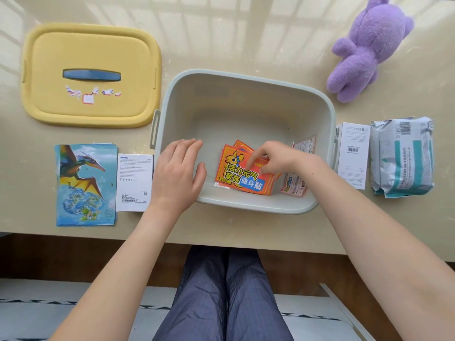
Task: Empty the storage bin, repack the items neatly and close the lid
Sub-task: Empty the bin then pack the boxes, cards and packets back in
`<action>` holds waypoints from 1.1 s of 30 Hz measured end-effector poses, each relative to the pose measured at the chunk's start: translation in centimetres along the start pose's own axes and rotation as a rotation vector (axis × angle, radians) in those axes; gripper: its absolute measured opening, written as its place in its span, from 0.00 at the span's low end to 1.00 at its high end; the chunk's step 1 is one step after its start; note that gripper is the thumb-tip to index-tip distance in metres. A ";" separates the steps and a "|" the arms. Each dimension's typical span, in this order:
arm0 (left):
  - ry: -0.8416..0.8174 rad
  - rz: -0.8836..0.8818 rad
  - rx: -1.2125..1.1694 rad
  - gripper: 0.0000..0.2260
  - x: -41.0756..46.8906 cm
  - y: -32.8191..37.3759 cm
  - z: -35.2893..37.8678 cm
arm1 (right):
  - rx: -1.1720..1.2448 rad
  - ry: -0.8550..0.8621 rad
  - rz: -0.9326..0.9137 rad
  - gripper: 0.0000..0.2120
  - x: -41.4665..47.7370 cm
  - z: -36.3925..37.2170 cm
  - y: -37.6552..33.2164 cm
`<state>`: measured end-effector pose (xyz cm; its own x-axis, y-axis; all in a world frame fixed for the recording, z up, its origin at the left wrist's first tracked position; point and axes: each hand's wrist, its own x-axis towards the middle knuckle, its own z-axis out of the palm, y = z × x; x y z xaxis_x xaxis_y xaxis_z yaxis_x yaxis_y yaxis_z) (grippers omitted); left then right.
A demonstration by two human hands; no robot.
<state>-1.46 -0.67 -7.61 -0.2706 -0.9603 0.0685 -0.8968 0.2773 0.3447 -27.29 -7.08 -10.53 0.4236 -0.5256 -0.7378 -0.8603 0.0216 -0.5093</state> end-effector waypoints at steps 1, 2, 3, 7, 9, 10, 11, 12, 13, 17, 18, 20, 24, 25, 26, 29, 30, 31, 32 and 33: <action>-0.005 0.003 -0.002 0.17 0.0 0.0 -0.1 | 0.006 0.024 0.003 0.20 -0.2 -0.1 -0.3; -0.015 0.003 -0.010 0.17 0.1 0.0 -0.2 | 0.020 0.064 0.012 0.20 -0.5 -0.1 -0.7; -0.025 -0.001 -0.028 0.17 0.1 0.1 -0.3 | 0.034 0.116 0.019 0.20 -1.1 -0.2 -1.1; -0.054 -0.058 -0.154 0.19 0.1 1.0 -2.2 | 0.392 0.388 0.035 0.21 -5.2 -0.8 -2.4; -0.050 -0.057 -0.189 0.19 0.2 2.0 -3.5 | 0.652 0.518 0.021 0.22 -8.5 -1.5 -3.1; -0.051 -0.050 -0.203 0.19 0.3 2.6 -4.1 | 0.735 0.592 0.004 0.21 -10.3 -1.8 -3.4; -0.052 -0.040 -0.217 0.19 0.4 3.2 -4.6 | 0.804 0.668 -0.014 0.20 -12.2 -2.1 -3.5; -0.055 -0.031 -0.233 0.19 0.5 3.9 -5.0 | 0.866 0.744 -0.032 0.20 -14.0 -2.4 -3.5; -0.060 -0.025 -0.249 0.19 0.7 4.7 -5.2 | 0.925 0.817 -0.044 0.20 -15.6 -2.5 -3.2; -0.179 -0.057 -0.344 0.17 1.9 8.3 -4.5 | 1.194 1.075 -0.074 0.19 -19.9 -2.6 0.0; -0.222 -0.075 -0.387 0.16 2.3 9.3 -3.8 | 1.256 1.129 -0.068 0.19 -20.5 -2.5 1.1; -0.310 -0.135 -0.485 0.16 3.0 11.4 -1.9 | 1.337 1.199 -0.029 0.18 -21.1 -2.1 3.2; -0.445 -0.222 -0.617 0.15 4.2 15.5 2.5 | 1.404 1.201 0.020 0.17 -21.0 -1.1 6.7; -0.470 -0.243 -0.634 0.15 4.4 16.4 3.3 | 1.415 1.194 0.023 0.17 -20.9 -0.9 7.4; -0.493 -0.264 -0.643 0.15 4.7 17.1 4.1 | 1.423 1.185 0.023 0.17 -20.8 -0.6 8.0; -0.568 -0.298 -0.604 0.16 5.0 18.3 5.9 | 1.439 1.148 0.029 0.17 -20.3 -0.1 9.7; -0.581 -0.298 -0.581 0.16 4.9 18.5 6.4 | 1.446 1.132 0.029 0.17 -20.1 0.0 10.3; -0.587 -0.299 -0.565 0.15 4.8 18.7 6.7 | 1.452 1.117 0.029 0.17 -19.9 0.1 10.7; -0.583 -0.304 -0.558 0.15 4.7 18.9 6.9 | 1.458 1.104 0.032 0.17 -19.8 0.2 11.2; -0.577 -0.316 -0.552 0.15 4.6 19.1 6.9 | 1.465 1.095 0.037 0.17 -19.7 0.3 11.6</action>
<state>-22.23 0.40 -7.23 -0.3064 -0.7821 -0.5427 -0.7015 -0.1998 0.6841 -45.51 3.81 -2.00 -0.4605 -0.7502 -0.4745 0.3036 0.3693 -0.8783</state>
